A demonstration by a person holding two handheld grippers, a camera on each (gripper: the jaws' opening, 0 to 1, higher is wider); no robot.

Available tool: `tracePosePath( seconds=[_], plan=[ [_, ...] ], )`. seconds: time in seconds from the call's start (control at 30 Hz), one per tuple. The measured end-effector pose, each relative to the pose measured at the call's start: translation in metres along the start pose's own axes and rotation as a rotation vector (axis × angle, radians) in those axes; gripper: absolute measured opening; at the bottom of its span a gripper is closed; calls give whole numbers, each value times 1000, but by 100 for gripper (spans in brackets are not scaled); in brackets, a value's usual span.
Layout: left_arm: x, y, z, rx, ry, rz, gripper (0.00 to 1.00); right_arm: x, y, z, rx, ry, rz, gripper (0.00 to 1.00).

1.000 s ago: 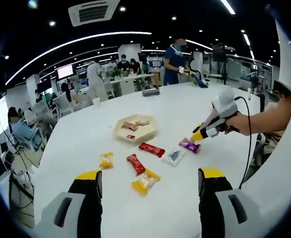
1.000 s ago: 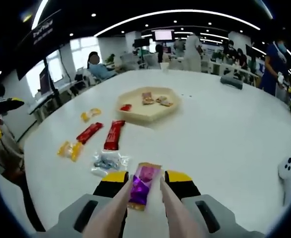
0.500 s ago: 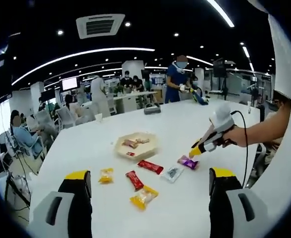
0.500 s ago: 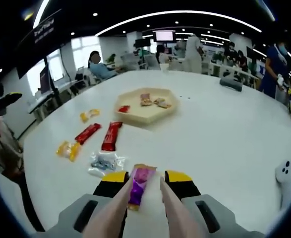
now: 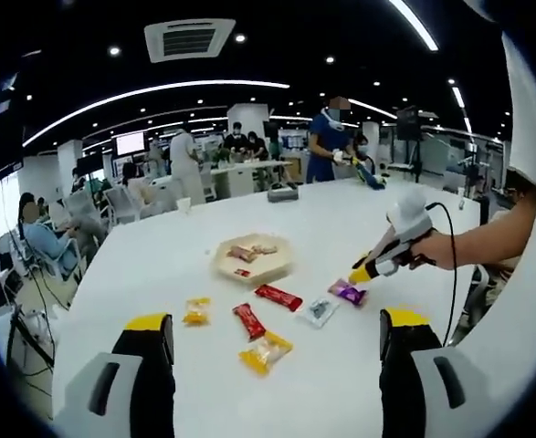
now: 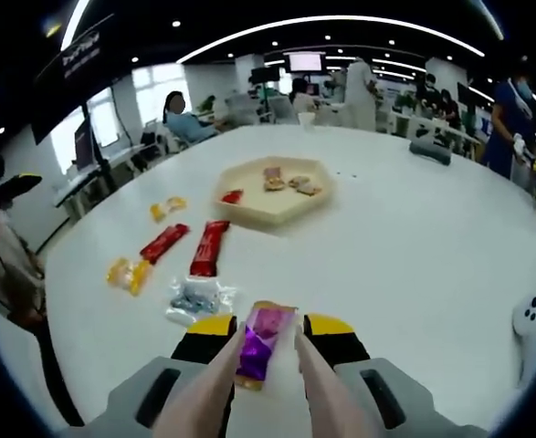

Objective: Place the target food into the container with the food tongs after gripping and lifting it, then release it inside without dropping or visibly crushing the food.

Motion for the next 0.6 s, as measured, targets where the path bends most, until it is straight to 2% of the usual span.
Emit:
tracePosePath(
  seconds=[0.13, 0.2, 0.27, 0.4, 0.43, 0.5, 0.6],
  plan=[
    [-5, -3, 2, 25, -11, 22, 91, -9, 9, -6, -19, -22, 27, 28],
    [-6, -5, 0, 16, -47, 38, 91, -10, 11, -8, -25, -22, 28, 28],
    [-5, -5, -2, 17, -44, 42, 91, -11, 10, -6, -21, -14, 26, 28],
    [-5, -6, -7, -24, -35, 38, 90, -13, 18, -5, -36, -13, 26, 28],
    [-6, -8, -6, -13, -29, 41, 90, -14, 18, -5, -35, -19, 31, 27],
    [-8, -9, -4, 0, -18, 53, 90, -15, 19, -5, -43, -62, 40, 26],
    [-8, -8, -7, -2, -49, 55, 89, -17, 17, -5, -42, -103, 61, 24]
  ],
)
Point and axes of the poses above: the point that each gripper's makers call its tool centre point, and the gripper's own axes: y roughly forward along the fingers, x roughly to its right, z roughly out of its top, the point moved 4 cm from there along -y, roughly backward along the fingers, and after that the axes turned 11 degrees about -y, right-handed, at the moved point
